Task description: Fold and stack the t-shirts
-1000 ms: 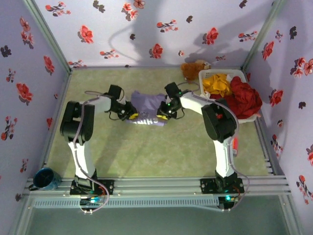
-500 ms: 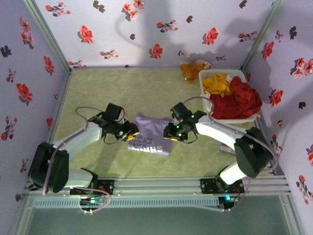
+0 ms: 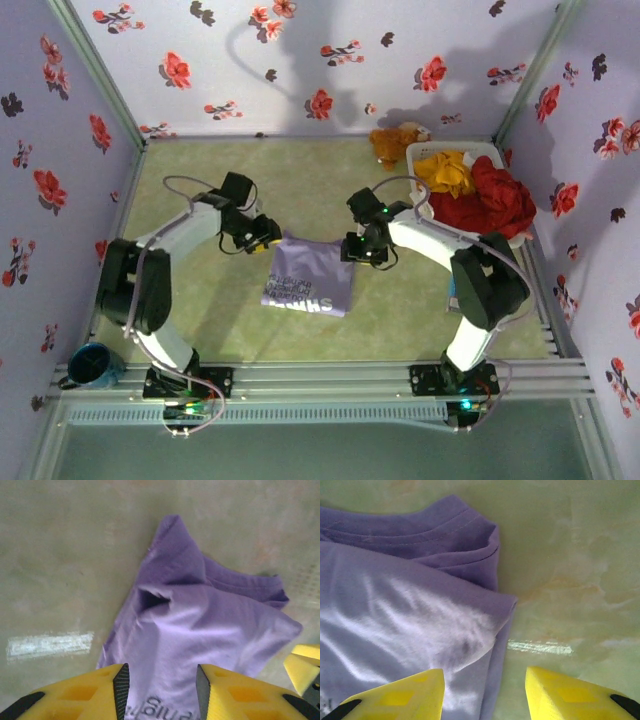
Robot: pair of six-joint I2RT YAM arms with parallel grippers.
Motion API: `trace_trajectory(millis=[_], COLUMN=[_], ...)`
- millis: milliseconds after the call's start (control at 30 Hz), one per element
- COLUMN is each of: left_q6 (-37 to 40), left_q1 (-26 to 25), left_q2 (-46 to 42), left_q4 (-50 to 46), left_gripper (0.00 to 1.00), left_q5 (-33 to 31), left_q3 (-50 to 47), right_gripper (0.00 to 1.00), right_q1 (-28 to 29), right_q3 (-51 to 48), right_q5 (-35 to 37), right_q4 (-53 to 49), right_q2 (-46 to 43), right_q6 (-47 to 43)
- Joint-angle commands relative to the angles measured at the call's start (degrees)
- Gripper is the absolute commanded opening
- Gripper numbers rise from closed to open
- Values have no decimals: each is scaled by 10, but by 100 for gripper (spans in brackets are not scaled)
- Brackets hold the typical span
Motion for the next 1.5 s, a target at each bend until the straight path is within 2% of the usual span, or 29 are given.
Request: trace_trajectory(millis=[0,100,167,267,400,467,500,700,867,1000,1167,1200,1267,1300,1333,1467], left_q6=[48,48,42,25,17,16,15,6,-25,-36,-18,-11,-3,-1,2,14], left_q1=[6,9,9,11,13,17,20,41,62,65,64,63,63,63,63,63], left_q2=[38,68,85,102,91,83,77,100,191,270,289,288,283,280,275,263], left_q4=[-10,12,36,66,70,59,51,21,95,126,109,98,87,83,78,61], left_gripper=[43,42,39,24,2,0,0,0,0,0,0,0,0,0,0,0], left_q5=[-7,2,17,42,52,55,56,64,115,128,110,104,98,96,91,79], left_q3=[33,45,46,39,39,48,55,94,94,119,130,132,129,127,125,130], right_gripper=[47,45,39,22,8,1,0,0,0,0,0,5,30,36,39,43], right_q1=[-8,-14,-15,-17,-18,-20,-21,-37,-62,-74,-73,-73,-72,-72,-72,-74], right_q3=[12,14,20,32,25,25,27,22,38,110,166,175,182,181,184,191], right_q5=[7,-9,-14,-22,-19,-23,-24,-47,-89,-103,-93,-82,-60,-46,-28,21], right_q4=[19,42,48,40,33,28,24,53,133,110,57,39,19,7,-6,-34], right_q2=[20,39,53,64,39,29,23,25,69,137,157,156,145,137,129,115], right_q6=[-30,-37,-41,-44,-40,-41,-42,-45,-52,-59,-69,-71,-76,-76,-77,-81])
